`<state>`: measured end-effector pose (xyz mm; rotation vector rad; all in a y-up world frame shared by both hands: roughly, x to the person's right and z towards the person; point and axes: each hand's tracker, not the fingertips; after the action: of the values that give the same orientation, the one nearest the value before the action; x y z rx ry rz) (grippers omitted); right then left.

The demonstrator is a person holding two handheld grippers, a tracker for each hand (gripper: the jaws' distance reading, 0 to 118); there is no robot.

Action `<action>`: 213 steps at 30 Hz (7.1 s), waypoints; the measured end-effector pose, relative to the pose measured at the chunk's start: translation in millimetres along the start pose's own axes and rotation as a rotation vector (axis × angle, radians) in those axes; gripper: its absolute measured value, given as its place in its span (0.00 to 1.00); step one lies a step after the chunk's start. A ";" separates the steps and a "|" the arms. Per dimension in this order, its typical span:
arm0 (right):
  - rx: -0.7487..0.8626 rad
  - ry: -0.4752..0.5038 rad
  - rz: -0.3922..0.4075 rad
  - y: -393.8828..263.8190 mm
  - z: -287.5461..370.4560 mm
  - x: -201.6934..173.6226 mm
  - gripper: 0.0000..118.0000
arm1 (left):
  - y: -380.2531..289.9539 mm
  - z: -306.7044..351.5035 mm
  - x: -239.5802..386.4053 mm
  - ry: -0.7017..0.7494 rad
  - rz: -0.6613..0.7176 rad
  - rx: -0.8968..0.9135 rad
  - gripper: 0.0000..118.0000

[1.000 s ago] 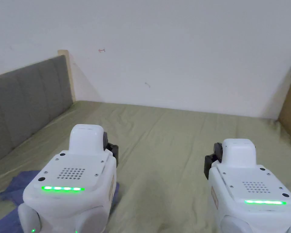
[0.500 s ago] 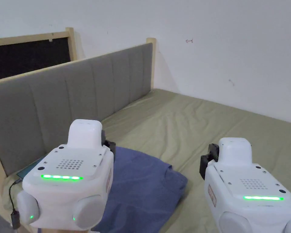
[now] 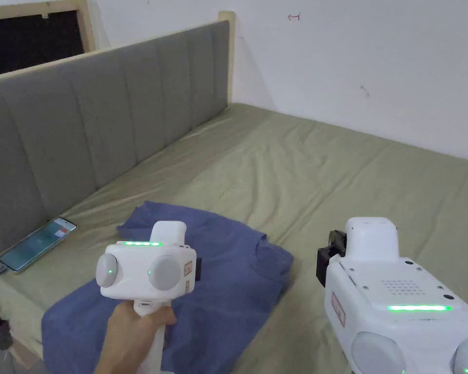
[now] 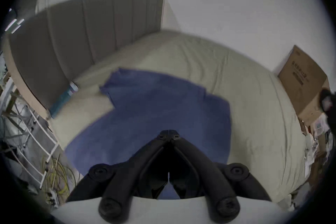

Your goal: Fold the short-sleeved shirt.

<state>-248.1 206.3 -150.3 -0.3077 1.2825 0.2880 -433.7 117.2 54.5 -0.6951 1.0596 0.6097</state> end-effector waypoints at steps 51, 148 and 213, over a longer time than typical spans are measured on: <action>0.097 -0.510 -0.347 -10.9 151.1 221.0 0.00 | 16.7 115.3 345.8 -0.835 -0.416 0.001 0.04; -0.711 -0.283 -0.394 -129.6 -68.0 342.2 0.03 | -65.1 14.8 129.1 -0.204 -0.270 -0.220 0.01; -0.347 -0.480 -0.672 20.2 -0.7 534.5 0.03 | 236.5 -47.0 133.3 -0.078 -0.240 0.128 0.00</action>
<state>-117.6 245.6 -667.5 -0.8838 0.5991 -0.0021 -586.0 247.9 -134.2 -0.6695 0.9178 0.3559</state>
